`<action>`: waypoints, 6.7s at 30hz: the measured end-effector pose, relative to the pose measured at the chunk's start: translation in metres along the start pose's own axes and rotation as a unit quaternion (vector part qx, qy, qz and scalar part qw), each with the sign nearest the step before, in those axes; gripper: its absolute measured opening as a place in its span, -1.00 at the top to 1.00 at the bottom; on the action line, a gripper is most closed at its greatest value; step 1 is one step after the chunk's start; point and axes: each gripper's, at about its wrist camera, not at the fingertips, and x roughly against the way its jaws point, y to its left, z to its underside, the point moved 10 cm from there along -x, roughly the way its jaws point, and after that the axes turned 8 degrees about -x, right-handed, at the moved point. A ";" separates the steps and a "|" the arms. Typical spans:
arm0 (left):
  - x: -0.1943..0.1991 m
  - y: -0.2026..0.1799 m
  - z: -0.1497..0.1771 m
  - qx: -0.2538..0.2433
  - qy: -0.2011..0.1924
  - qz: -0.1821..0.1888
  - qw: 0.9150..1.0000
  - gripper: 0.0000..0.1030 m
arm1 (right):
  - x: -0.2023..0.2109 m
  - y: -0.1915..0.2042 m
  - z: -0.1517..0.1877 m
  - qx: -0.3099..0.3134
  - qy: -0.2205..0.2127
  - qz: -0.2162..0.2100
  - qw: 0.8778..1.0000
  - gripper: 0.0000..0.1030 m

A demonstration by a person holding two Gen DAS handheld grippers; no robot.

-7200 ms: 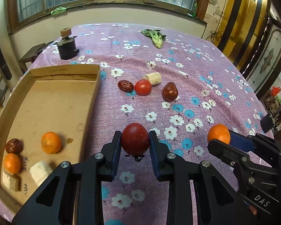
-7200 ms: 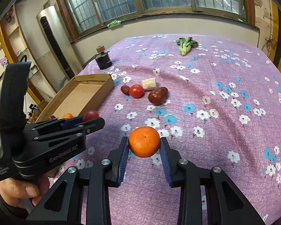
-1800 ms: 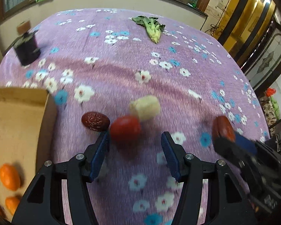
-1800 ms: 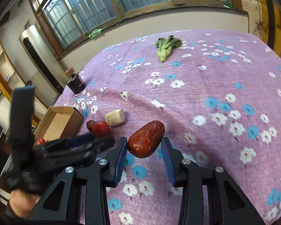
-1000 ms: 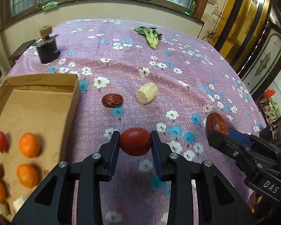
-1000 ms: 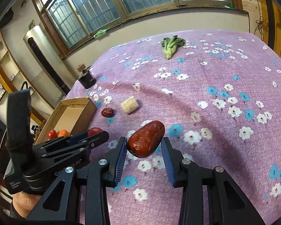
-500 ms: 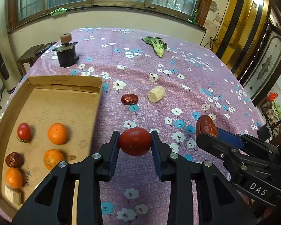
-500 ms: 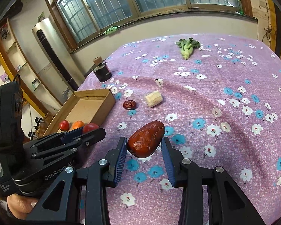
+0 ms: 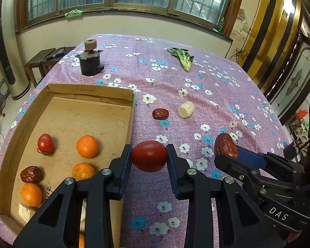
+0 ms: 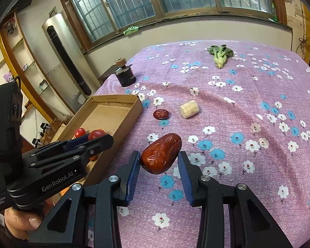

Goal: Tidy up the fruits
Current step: 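Carry the tomato and the date in both grippers over the tray, then open both grippers to release the tomato and date into the tray, then grasp a red date with the left gripper while the right gripper grasps a beige cube, then carry the date and the beige cube in both grippers over the tray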

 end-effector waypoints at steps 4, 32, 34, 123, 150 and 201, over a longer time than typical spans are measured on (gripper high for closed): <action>0.002 0.009 0.000 0.005 -0.001 -0.004 1.000 0.41 | -0.004 0.009 0.000 0.006 0.002 -0.004 1.000 0.26; 0.008 0.091 -0.012 0.050 -0.004 -0.047 0.998 0.41 | -0.048 0.073 -0.014 0.056 0.026 -0.033 0.998 0.26; 0.008 0.099 -0.014 0.054 -0.006 -0.051 0.997 0.41 | -0.052 0.079 -0.015 0.060 0.028 -0.037 0.997 0.26; -0.056 -0.025 -0.003 0.012 0.077 0.024 0.997 0.11 | -0.063 -0.050 -0.023 0.006 0.043 0.031 0.999 0.13; -0.130 -0.034 -0.041 -0.063 0.080 -0.038 0.994 0.42 | -0.031 -0.089 -0.045 -0.051 -0.009 0.021 0.998 0.36; 0.011 0.034 0.009 -0.004 -0.004 -0.061 0.998 0.42 | -0.013 0.036 0.013 0.033 0.011 -0.018 0.999 0.36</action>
